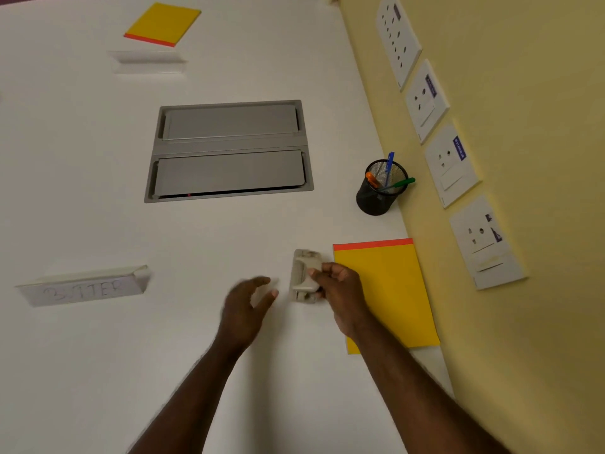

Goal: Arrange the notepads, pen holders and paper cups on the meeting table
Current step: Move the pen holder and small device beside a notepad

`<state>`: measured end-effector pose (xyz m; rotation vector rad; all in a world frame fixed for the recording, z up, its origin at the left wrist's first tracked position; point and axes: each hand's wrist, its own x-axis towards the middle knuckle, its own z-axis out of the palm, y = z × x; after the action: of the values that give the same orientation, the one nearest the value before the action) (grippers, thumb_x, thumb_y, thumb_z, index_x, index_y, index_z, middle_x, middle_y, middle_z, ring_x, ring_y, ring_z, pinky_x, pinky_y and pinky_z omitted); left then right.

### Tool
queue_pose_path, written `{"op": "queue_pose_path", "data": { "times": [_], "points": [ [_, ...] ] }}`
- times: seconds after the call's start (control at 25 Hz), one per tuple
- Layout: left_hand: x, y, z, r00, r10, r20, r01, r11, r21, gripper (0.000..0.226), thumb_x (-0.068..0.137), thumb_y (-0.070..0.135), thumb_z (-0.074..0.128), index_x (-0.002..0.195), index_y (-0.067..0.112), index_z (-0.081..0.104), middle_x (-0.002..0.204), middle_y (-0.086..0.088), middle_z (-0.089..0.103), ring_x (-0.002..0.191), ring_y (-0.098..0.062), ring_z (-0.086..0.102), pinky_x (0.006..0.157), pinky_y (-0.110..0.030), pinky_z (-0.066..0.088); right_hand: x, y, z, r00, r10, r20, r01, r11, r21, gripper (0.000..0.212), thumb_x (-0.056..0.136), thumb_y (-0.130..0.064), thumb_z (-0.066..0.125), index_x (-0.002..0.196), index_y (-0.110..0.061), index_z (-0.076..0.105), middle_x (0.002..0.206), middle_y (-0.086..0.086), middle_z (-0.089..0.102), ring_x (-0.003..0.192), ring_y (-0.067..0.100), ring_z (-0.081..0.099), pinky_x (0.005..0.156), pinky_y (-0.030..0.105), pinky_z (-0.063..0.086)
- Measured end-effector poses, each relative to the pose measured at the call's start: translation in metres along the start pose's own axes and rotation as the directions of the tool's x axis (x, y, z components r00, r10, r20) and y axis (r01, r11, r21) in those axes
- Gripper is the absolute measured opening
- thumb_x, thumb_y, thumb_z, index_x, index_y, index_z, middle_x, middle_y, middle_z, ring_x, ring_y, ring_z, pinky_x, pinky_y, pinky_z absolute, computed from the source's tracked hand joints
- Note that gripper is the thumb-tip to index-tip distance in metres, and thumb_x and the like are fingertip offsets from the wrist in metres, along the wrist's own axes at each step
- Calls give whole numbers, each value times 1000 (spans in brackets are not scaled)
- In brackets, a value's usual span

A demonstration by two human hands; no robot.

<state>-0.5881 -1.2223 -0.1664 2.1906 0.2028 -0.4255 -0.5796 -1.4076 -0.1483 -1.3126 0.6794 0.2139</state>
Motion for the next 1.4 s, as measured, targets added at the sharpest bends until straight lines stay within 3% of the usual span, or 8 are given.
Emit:
{"op": "queue_pose_path", "data": {
  "times": [0.08,0.2,0.4,0.84,1.04,1.12,1.24,1.4],
  "points": [
    [1,-13,-2,997,-24,79,-11,908,419,88,72,60,75,146,43,32,160,14,15,151,-27,3,114,-57,15,14,-15,-15,995,15,-103,1,989,149,17,86,1,65,103,1,69,87,10,73,71,17,67,58,25,53],
    [2,-23,1,972,-124,201,0,850,526,128,53,70,79,149,52,-4,160,12,-23,147,-29,-23,110,-69,2,38,-36,-40,968,21,-251,53,957,285,25,86,0,66,112,0,66,100,15,72,83,23,70,66,29,56],
    [6,-22,1,971,-146,192,16,833,554,134,48,72,80,148,53,-6,160,12,-24,147,-30,-23,110,-72,7,72,-54,-68,906,99,-411,109,885,452,24,90,-2,64,113,2,63,111,24,68,87,26,70,71,28,58],
    [7,-25,2,979,-118,164,12,844,536,133,47,70,82,148,53,-3,160,13,-23,147,-29,-23,111,-71,4,101,-56,-79,878,156,-452,32,924,382,16,92,-9,62,105,0,62,112,20,68,85,23,70,63,29,58],
    [7,-29,4,982,-111,152,14,849,528,134,46,69,82,148,54,-3,160,13,-22,147,-29,-23,110,-71,2,84,-54,-76,880,197,-433,14,899,437,8,89,-12,67,93,-6,65,83,8,67,69,14,66,58,28,52],
    [7,-25,1,979,-113,170,3,841,542,133,48,70,81,149,52,-4,161,12,-22,148,-29,-21,110,-70,3,66,-45,-72,849,126,-513,82,928,364,11,85,-6,68,78,-11,62,71,4,61,56,11,60,47,22,48],
    [-6,-12,-6,980,-114,161,-6,798,603,121,63,67,76,152,45,-3,164,9,-12,151,-26,-7,113,-66,7,26,-29,-57,839,-109,-533,133,991,7,13,85,-10,71,96,-9,63,85,7,67,76,24,67,67,39,58],
    [-58,1,-29,999,-39,37,8,781,625,99,78,64,63,153,40,3,164,10,0,152,-19,2,114,-63,-4,-32,-7,-27,836,-549,-4,453,694,-559,25,84,-18,75,104,-8,64,96,5,68,88,23,64,73,34,54]
  ]
}}
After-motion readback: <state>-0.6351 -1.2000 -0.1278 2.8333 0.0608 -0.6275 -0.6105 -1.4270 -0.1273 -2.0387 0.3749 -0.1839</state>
